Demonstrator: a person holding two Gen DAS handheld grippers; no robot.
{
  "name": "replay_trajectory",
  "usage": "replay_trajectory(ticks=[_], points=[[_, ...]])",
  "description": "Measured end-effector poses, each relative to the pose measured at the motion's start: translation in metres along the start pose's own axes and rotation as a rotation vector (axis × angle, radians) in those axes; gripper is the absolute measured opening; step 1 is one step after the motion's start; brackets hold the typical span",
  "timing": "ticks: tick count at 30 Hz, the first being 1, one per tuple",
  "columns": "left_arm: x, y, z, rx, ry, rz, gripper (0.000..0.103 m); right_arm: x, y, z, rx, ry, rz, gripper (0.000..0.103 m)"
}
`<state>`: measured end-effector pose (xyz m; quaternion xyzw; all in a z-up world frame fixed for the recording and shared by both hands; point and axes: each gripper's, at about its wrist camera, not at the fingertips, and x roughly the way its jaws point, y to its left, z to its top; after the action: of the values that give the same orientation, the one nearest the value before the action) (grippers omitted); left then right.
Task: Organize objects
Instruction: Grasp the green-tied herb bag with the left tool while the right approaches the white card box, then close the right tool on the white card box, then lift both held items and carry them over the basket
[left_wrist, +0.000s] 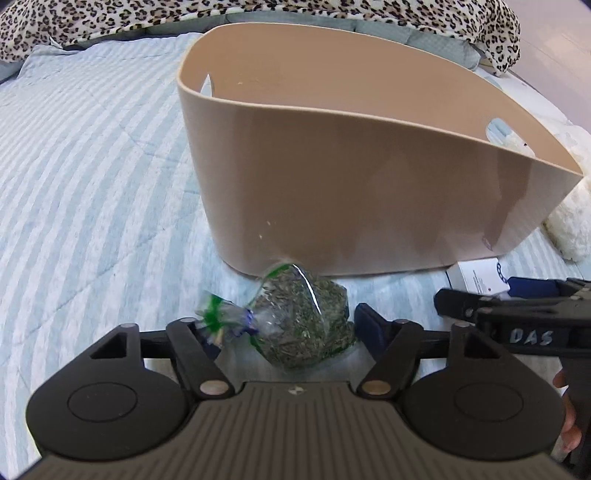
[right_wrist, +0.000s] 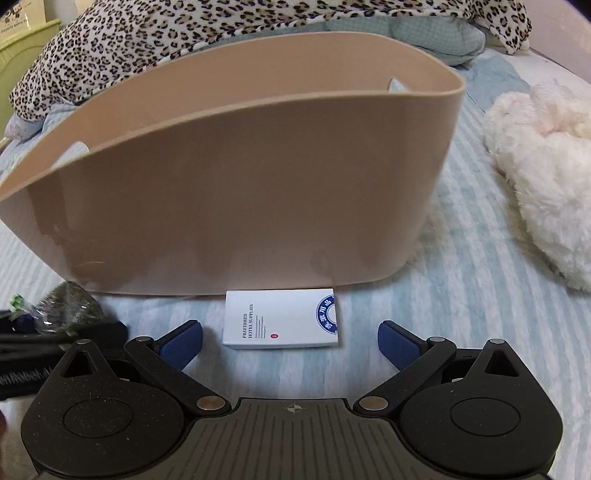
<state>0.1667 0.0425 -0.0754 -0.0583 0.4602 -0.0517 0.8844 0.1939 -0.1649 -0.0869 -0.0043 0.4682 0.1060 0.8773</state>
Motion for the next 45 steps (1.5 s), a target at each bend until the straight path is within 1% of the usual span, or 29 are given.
replay_trajectory(ticks=[2,3,4,5,6,7,9,13,15,19,21,25,29,33,37,41,45], points=[[0.001,0.001,0.001,0.008,-0.003,-0.005,0.066,0.001,0.002,-0.001,-0.022,-0.009,-0.007,0.092],[0.001,0.000,0.001,0.019,-0.007,-0.004,0.057,0.000,0.004,-0.001,-0.033,-0.017,-0.008,0.089],[0.001,-0.001,0.000,0.033,-0.014,0.004,0.037,-0.001,0.005,-0.001,-0.046,-0.024,-0.008,0.080],[0.001,-0.002,0.001,0.044,-0.017,0.014,0.037,-0.002,0.006,0.000,-0.057,-0.029,-0.006,0.070],[0.000,0.000,0.002,0.026,-0.022,0.007,0.036,-0.003,0.007,0.000,-0.068,-0.035,-0.004,0.066],[-0.002,0.004,0.002,0.000,-0.026,-0.002,0.036,-0.004,0.007,0.000,-0.077,-0.039,-0.001,0.057],[-0.003,0.008,0.001,-0.024,-0.033,-0.013,0.036,-0.007,0.008,0.000,-0.090,-0.046,0.002,0.056],[-0.008,0.007,0.000,-0.021,-0.044,-0.013,0.035,-0.013,0.011,0.000,-0.106,-0.040,0.000,0.056],[-0.016,0.008,-0.001,-0.021,-0.050,-0.025,0.035,-0.022,0.015,-0.001,-0.105,-0.041,0.004,0.056],[-0.035,0.007,-0.005,0.014,-0.079,-0.040,0.035,-0.042,0.023,-0.003,-0.108,-0.064,0.012,0.056],[-0.039,-0.002,-0.001,0.034,-0.089,-0.050,0.035,-0.056,0.019,-0.012,-0.090,-0.072,0.029,0.056],[-0.057,-0.005,-0.003,0.064,-0.106,-0.077,0.035,-0.078,0.019,-0.022,-0.071,-0.089,0.051,0.056],[-0.080,-0.009,-0.004,0.096,-0.148,-0.091,0.035,-0.102,0.015,-0.023,-0.051,-0.131,0.069,0.056],[-0.103,-0.015,0.001,0.134,-0.206,-0.100,0.035,-0.128,0.016,-0.016,-0.049,-0.181,0.093,0.056],[-0.122,-0.021,0.013,0.160,-0.261,-0.106,0.035,-0.152,0.022,0.002,-0.071,-0.245,0.108,0.056],[-0.133,-0.026,0.029,0.181,-0.315,-0.095,0.035,-0.169,0.027,0.020,-0.086,-0.307,0.120,0.056],[-0.136,-0.029,0.047,0.186,-0.356,-0.082,0.035,-0.177,0.031,0.039,-0.111,-0.353,0.109,0.056]])
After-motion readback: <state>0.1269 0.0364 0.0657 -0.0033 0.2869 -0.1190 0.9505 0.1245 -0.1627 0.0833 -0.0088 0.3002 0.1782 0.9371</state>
